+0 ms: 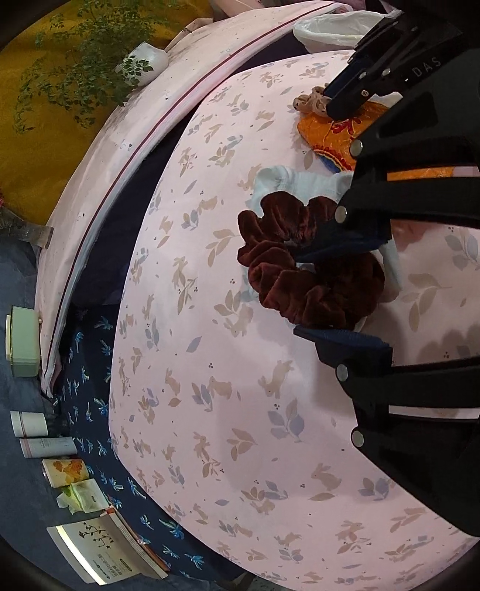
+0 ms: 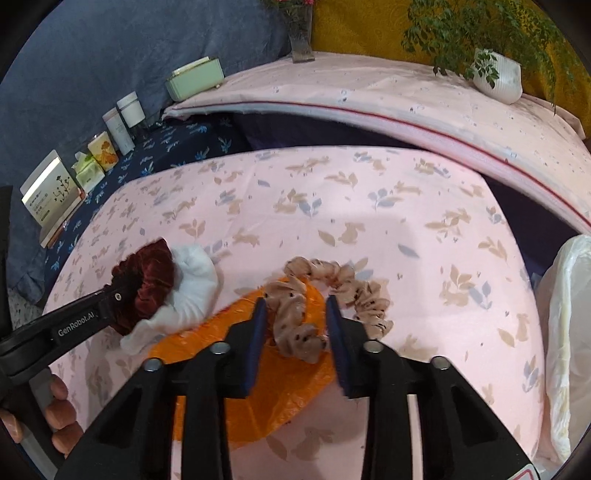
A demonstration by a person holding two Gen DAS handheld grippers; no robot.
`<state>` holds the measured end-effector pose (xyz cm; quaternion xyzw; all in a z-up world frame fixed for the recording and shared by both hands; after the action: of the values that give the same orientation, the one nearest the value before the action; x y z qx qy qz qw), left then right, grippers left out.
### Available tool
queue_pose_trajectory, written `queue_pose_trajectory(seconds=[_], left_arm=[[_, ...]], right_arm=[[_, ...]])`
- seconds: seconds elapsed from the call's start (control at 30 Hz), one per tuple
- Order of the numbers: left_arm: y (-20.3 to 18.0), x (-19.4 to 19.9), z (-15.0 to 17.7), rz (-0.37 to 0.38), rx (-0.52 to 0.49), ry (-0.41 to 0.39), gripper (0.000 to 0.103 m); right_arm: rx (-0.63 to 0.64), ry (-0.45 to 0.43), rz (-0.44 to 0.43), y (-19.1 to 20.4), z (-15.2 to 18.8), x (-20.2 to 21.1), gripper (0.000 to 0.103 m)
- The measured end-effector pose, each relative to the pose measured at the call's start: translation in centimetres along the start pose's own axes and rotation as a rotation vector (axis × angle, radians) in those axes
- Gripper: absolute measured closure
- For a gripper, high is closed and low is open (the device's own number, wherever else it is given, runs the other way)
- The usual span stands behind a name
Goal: Collect trash
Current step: 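Grasp the dark red scrunchie with the left tool while the right tool grasps the beige scrunchie, then carry both scrunchies over the bin and open both tools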
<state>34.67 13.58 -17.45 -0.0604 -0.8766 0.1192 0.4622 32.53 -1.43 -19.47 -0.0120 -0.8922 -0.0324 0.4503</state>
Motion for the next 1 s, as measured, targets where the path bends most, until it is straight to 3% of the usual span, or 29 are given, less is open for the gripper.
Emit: queue_pose_trajectory(seconds=[0.23,0.63,1.0], left_arm=[[-1.2,1.6,0.8,0.011,-0.018,-0.018,0.087],[-4.8,8.0,-1.1,0.031,-0.062,-0.129,0.089],[-13.6,12.1,-0.3,0.104,-0.177,-0.175,0.089]], right_arm=[[-0.011,-0.009,-0.022,-0.7,1.1,1.5,0.090],[-0.053,-0.123,-0.042,-2.9,-0.7,8.2,0.091],[-0.111,-0.203,-0.026,-7.6,-0.9,13.5,0.091]])
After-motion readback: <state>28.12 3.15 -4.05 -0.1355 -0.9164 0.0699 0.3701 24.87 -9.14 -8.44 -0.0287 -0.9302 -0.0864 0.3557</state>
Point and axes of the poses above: each gripper's, at about its wrist camera, not at the fingertips, and x roughly against the way its jaws point, y to its left, z to its underside, the point moved 10 cm from there along -x, roughly the way its jaws point, and after that the axes turned 7 degrees about z, right-handed, at the moved point
